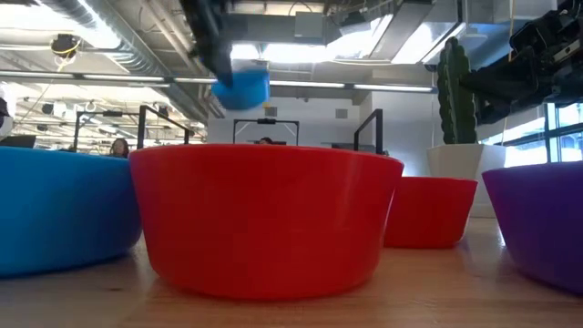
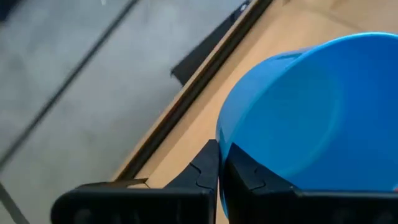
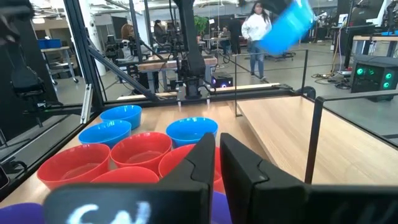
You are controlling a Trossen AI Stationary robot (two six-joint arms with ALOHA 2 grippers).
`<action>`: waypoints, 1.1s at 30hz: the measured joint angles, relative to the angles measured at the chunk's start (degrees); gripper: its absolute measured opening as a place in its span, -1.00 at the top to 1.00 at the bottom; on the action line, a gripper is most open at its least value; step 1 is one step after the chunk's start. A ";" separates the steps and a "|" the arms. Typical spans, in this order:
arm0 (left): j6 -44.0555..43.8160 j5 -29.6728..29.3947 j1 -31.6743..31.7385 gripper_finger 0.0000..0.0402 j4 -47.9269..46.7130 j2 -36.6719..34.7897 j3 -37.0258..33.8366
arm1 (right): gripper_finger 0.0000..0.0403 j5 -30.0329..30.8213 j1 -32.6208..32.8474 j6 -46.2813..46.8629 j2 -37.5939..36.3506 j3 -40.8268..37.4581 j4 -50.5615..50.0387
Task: Pick & Place Mini bowls
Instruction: Put the blue bowl on the shelf
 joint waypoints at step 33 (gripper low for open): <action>1.67 7.97 7.34 0.98 -15.02 13.00 0.60 | 0.86 -0.02 -0.02 1.40 0.00 0.00 -0.46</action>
